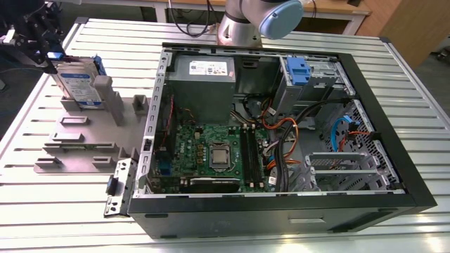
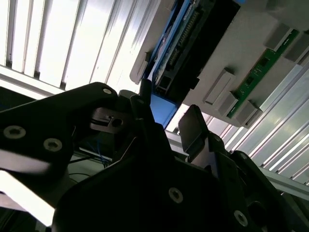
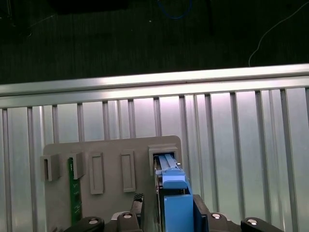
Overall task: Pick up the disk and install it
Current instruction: 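Pick up the disk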
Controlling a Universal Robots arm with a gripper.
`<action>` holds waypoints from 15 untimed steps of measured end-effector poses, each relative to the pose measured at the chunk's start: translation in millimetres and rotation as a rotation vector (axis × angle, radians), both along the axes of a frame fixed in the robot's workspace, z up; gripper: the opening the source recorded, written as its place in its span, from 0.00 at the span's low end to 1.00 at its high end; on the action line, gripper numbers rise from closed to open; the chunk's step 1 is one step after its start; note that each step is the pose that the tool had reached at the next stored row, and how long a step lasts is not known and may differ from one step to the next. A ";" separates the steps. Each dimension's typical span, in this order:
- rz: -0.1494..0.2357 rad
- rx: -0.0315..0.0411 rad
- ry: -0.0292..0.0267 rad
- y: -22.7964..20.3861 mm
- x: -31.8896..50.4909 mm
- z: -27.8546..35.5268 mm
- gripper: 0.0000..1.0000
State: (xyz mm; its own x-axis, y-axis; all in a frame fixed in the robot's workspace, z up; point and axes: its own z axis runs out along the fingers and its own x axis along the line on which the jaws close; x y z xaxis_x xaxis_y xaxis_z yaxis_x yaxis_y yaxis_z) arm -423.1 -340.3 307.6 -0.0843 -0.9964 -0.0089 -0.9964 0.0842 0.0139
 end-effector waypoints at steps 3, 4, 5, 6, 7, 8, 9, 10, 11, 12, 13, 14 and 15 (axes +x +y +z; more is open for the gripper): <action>0.000 -0.0002 0.0000 0.0 0.0 -0.1 0.45; 0.000 -0.0001 0.0000 0.0 0.0 -0.2 0.45; 0.000 -0.0001 -0.0002 0.1 0.0 -0.5 0.45; 0.000 -0.0001 -0.0001 0.3 0.0 -0.7 0.45; 0.000 -0.0002 0.0000 0.4 0.0 -0.9 0.45; 0.000 -0.0001 0.0000 0.6 0.0 -1.2 0.45; 0.000 -0.0002 -0.0001 0.8 0.0 -1.5 0.45; 0.000 -0.0002 0.0000 1.0 0.0 -1.7 0.45; 0.000 -0.0001 -0.0001 1.2 0.0 -1.8 0.45; 0.000 -0.0001 -0.0002 1.6 -0.1 -1.9 0.45; 0.000 -0.0001 -0.0001 2.0 0.0 -1.9 0.45; 0.000 -0.0002 0.0000 2.5 0.0 -1.9 0.45; 0.000 -0.0001 -0.0001 2.8 0.0 -1.9 0.45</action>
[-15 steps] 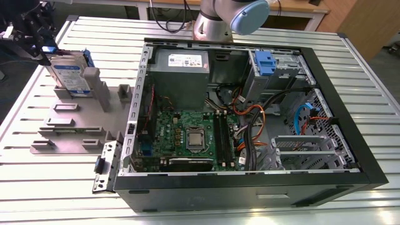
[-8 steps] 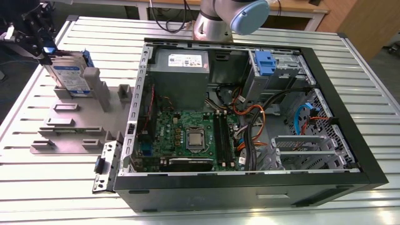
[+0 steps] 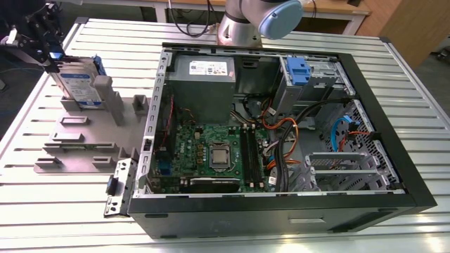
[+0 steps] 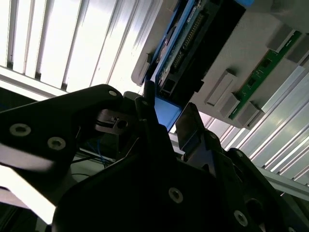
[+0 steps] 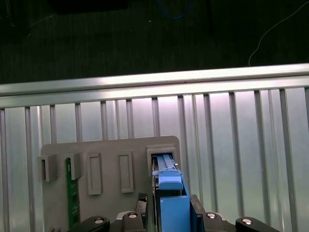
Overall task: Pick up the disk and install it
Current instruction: 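Pick up the disk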
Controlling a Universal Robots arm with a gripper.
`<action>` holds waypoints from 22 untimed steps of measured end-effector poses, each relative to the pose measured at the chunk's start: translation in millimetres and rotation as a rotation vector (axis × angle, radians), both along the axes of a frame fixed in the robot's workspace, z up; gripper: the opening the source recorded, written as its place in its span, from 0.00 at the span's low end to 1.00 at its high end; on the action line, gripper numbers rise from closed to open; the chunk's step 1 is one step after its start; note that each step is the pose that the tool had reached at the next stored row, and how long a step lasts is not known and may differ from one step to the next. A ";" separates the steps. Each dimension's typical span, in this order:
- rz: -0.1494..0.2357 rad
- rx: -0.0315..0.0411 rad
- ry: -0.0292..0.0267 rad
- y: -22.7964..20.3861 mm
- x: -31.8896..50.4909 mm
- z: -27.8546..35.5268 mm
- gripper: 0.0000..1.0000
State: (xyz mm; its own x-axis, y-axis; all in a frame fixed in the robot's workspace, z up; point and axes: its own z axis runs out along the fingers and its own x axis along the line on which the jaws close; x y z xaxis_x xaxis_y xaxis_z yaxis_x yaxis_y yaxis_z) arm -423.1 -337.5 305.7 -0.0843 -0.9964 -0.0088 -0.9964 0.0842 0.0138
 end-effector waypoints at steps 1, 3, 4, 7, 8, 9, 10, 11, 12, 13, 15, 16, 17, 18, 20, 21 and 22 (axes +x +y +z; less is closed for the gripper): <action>0.000 0.0000 0.0000 0.2 0.0 0.0 0.45; 0.000 0.0000 0.0001 0.2 0.0 0.0 0.45; 0.000 -0.0001 0.0002 0.3 0.0 0.1 0.45; 0.000 -0.0001 0.0001 0.4 0.0 0.0 0.45; 0.000 -0.0001 0.0001 0.4 0.0 0.0 0.45; 0.000 -0.0001 0.0001 0.4 0.0 0.0 0.45; 0.000 -0.0002 0.0001 0.4 0.0 0.0 0.45; 0.000 -0.0001 0.0000 0.4 0.0 0.0 0.46; 0.000 -0.0002 0.0001 0.4 0.0 0.0 0.52; 0.000 -0.0002 0.0001 0.4 0.0 0.0 0.52; 0.000 -0.0002 0.0000 0.6 0.0 -0.1 0.58; 0.000 -0.0002 0.0000 0.7 0.0 -0.2 0.58; 0.000 -0.0002 0.0001 0.8 0.0 -0.3 0.58; 0.000 -0.0002 0.0001 0.9 0.0 -0.4 0.58; 0.000 -0.0002 0.0001 1.4 -0.2 -0.9 0.58; 0.000 -0.0002 -0.0001 1.6 -0.4 -1.2 0.58; 0.000 -0.0002 -0.0003 1.8 -0.5 -1.6 0.58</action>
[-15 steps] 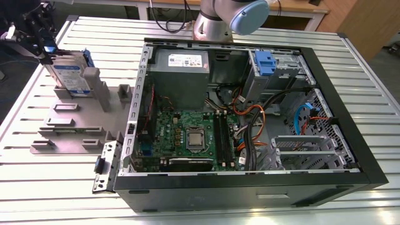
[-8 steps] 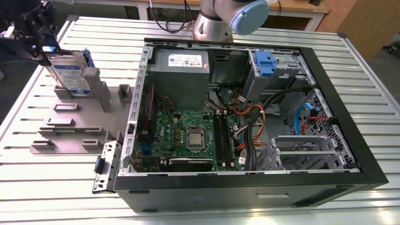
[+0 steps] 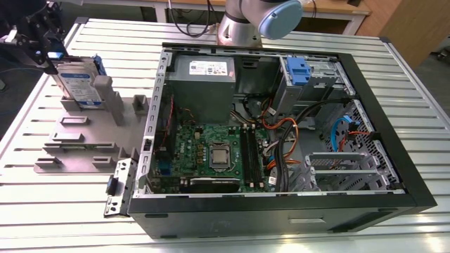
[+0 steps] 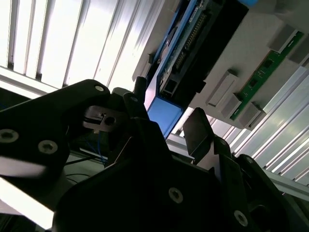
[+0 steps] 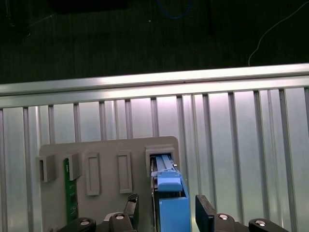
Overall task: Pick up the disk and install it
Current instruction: 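Pick up the disk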
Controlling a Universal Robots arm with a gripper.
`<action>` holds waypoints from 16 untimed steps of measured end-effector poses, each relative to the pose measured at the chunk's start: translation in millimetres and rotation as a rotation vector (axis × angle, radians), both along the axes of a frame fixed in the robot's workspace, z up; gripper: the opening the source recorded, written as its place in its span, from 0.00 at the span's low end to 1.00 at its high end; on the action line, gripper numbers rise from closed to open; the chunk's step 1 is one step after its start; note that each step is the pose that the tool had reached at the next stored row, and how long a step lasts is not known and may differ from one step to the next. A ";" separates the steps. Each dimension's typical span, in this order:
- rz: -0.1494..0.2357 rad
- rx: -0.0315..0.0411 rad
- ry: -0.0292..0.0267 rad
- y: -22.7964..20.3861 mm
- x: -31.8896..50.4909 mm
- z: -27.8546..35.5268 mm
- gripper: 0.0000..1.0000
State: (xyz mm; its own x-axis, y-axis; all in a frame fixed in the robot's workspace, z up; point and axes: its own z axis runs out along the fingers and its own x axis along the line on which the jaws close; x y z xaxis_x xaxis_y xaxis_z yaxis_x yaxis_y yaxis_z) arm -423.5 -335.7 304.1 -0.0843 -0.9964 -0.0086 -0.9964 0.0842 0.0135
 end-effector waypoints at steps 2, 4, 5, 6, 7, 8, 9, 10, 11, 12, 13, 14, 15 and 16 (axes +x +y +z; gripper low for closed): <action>0.000 0.0000 -0.0002 0.4 -0.3 -0.6 0.58; 0.000 0.0000 -0.0014 0.8 -0.9 -1.3 0.58; 0.000 0.0000 -0.0021 0.9 -1.2 -1.4 0.58; 0.000 -0.0001 -0.0030 1.1 -1.5 -1.6 0.58; 0.000 -0.0001 -0.0042 1.3 -1.7 -1.7 0.58; 0.000 -0.0002 -0.0055 1.4 -1.9 -1.9 0.58; 0.000 -0.0003 -0.0074 1.6 -2.2 -2.0 0.58; 0.000 -0.0005 -0.0098 1.7 -2.5 -2.2 0.58; 0.000 -0.0006 -0.0116 1.7 -2.7 -2.6 0.58; 0.001 -0.0006 -0.0126 1.7 -2.8 -2.9 0.58; 0.002 -0.0006 -0.0131 1.8 -2.9 -3.2 0.58; 0.006 -0.0007 -0.0133 1.8 -3.0 -3.4 0.58; 0.012 -0.0006 -0.0134 1.8 -3.0 -3.7 0.58; 0.017 -0.0006 -0.0135 1.8 -3.0 -4.0 0.58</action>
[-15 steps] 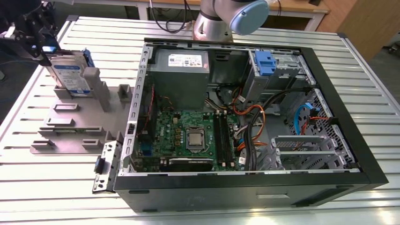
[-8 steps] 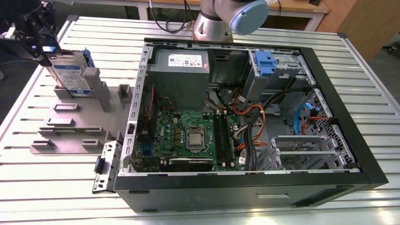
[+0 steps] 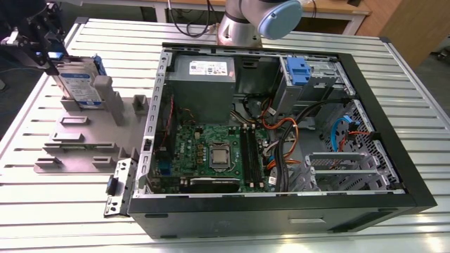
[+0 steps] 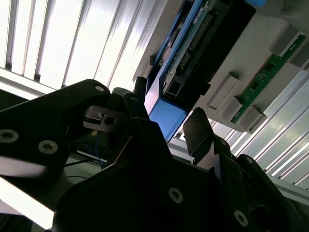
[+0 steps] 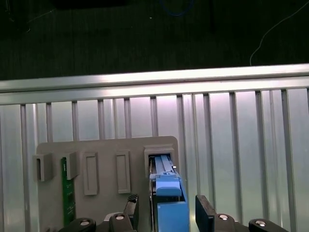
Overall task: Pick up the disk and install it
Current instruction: 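Pick up the disk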
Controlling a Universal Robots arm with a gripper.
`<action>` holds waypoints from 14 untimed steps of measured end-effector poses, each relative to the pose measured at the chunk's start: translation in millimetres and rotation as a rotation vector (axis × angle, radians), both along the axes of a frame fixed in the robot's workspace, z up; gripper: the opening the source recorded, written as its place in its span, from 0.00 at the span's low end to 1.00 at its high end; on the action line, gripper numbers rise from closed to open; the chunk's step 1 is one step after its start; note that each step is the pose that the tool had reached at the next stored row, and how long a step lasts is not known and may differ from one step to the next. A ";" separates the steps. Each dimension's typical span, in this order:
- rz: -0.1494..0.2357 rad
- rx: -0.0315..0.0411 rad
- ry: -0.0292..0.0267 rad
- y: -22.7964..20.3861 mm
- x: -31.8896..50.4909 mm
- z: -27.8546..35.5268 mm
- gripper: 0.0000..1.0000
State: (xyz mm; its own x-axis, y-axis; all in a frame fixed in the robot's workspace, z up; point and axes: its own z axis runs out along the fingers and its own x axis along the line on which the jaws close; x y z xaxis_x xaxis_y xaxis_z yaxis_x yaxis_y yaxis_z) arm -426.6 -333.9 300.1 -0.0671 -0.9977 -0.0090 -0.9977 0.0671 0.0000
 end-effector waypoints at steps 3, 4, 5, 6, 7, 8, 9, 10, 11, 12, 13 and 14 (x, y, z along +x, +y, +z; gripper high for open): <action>0.013 0.0001 -0.0002 0.8 -0.2 -0.7 0.58; 0.015 0.0001 -0.0002 1.1 -0.3 -0.9 0.58; 0.017 0.0002 -0.0003 1.4 -0.3 -1.2 0.58; 0.017 0.0000 0.0000 1.7 -0.6 -1.2 0.58; 0.017 -0.0001 0.0002 2.1 -0.9 -1.2 0.58; 0.017 -0.0001 0.0002 2.4 -1.2 -1.3 0.58; 0.017 0.0000 0.0001 2.6 -1.3 -1.5 0.58; 0.017 0.0000 0.0000 2.7 -1.3 -1.6 0.58; 0.017 0.0001 -0.0001 2.7 -1.3 -1.8 0.58; 0.017 0.0000 0.0000 2.8 -1.4 -1.8 0.58; 0.017 0.0000 0.0000 2.9 -1.4 -1.8 0.58; 0.017 0.0001 0.0000 2.9 -1.4 -1.8 0.58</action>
State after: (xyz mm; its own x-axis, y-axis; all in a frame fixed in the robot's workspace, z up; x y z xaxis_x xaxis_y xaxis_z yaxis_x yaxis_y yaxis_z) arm -428.0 -331.0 298.3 -0.0502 -0.9987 -0.0090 -0.9987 0.0502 -0.0001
